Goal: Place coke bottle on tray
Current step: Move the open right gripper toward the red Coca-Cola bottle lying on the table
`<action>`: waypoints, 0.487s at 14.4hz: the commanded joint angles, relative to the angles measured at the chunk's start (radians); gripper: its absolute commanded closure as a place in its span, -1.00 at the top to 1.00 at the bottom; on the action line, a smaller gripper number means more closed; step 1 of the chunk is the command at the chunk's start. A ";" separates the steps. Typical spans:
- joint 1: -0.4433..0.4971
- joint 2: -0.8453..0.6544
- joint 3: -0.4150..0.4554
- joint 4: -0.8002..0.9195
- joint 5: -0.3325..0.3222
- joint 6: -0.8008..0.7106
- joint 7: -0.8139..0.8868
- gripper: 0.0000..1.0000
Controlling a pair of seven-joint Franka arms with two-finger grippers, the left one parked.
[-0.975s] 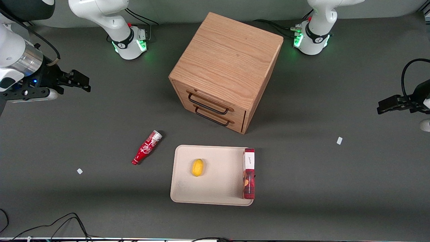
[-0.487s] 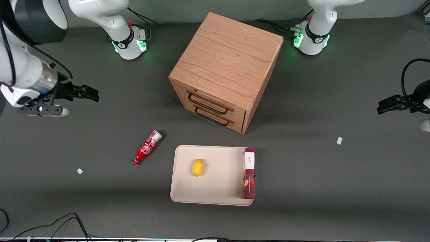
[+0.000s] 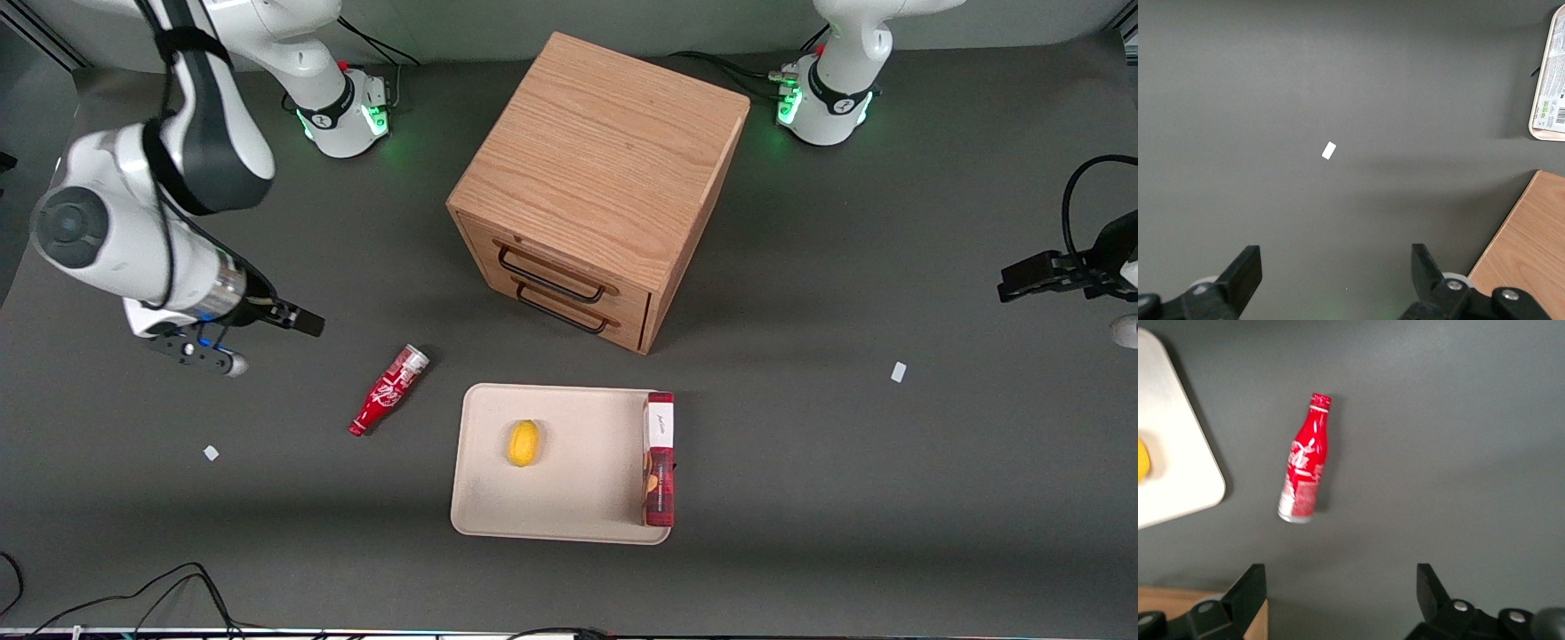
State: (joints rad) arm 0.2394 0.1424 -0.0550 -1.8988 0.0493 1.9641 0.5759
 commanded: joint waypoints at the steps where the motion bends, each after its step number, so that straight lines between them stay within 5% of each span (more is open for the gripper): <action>1: 0.006 0.028 0.033 -0.086 0.014 0.169 0.137 1.00; 7: 0.008 0.178 0.083 -0.160 -0.002 0.473 0.277 1.00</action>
State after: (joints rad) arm 0.2449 0.2766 0.0235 -2.0610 0.0499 2.3778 0.8022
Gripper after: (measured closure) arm 0.000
